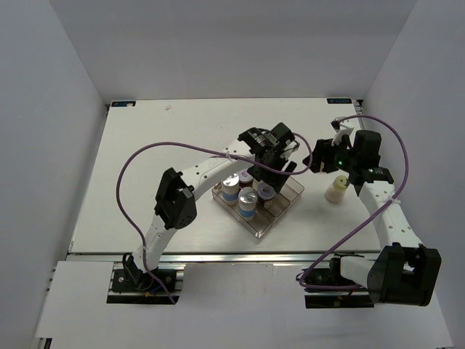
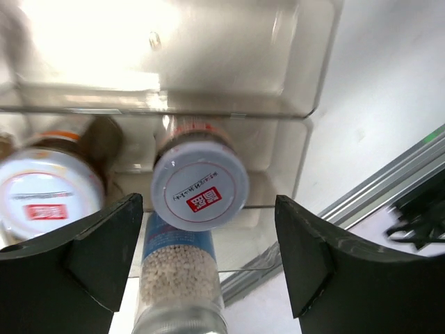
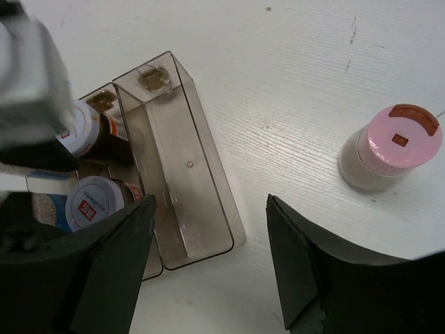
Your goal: Organize the condiment bottles
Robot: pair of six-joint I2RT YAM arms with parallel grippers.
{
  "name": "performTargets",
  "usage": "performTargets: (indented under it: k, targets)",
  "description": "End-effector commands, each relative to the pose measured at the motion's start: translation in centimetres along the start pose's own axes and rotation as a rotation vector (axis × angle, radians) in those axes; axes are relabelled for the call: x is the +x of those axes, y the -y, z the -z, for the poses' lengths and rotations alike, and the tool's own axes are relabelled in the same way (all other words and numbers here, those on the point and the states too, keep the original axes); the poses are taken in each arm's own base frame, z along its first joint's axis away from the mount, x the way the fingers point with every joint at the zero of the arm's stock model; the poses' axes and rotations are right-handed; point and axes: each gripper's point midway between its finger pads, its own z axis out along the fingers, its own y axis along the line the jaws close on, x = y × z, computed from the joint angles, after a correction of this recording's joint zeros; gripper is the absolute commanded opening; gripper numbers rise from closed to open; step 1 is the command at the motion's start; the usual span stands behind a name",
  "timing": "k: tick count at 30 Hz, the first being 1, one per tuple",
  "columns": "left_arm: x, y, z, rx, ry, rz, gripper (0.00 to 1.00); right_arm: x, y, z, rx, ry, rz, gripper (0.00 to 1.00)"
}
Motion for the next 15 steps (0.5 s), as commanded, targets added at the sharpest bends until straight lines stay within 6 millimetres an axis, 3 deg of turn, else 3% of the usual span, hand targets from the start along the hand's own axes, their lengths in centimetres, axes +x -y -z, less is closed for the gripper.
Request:
performTargets:
  k: [1, 5, 8, 9, 10, 11, 12, 13, 15]
  targets:
    - [-4.6, 0.7, 7.6, -0.014, 0.23, 0.026, 0.86, -2.4, -1.1, 0.5, -0.061, 0.053, 0.078, 0.71]
    - [-6.3, -0.3, 11.3, -0.047, 0.35, 0.082, 0.81, -3.0, -0.6, 0.3, -0.05, 0.05, 0.102, 0.71]
    - [-8.0, -1.4, 14.9, -0.051, 0.492, 0.143, 0.61, -3.8, 1.1, 0.0, 0.039, 0.042, 0.093, 0.69]
    - [-7.6, -2.0, 14.5, -0.063, 0.492, 0.171, 0.47, -3.8, 2.0, -0.1, 0.084, 0.031, 0.077, 0.69]
    - [-8.4, -2.5, 16.8, -0.068, 0.579, 0.197, 0.41, -4.4, 3.6, 0.0, 0.172, 0.031, 0.066, 0.69]
    - [-8.5, -3.1, 17.3, -0.075, 0.606, 0.22, 0.39, -3.9, 4.7, -0.6, 0.211, -0.001, 0.05, 0.7]
    - [-7.8, -4.3, 16.6, -0.093, 0.595, 0.259, 0.39, -3.4, 5.6, -0.8, 0.25, -0.034, 0.031, 0.71]
    - [-8.3, -4.7, 18.6, -0.079, 0.665, 0.28, 0.4, -3.3, 7.0, -0.8, 0.314, -0.059, 0.021, 0.72]
    - [-8.1, -6.2, 19.4, -0.078, 0.698, 0.331, 0.53, -3.4, 8.5, -1.7, 0.358, -0.115, 0.008, 0.8]
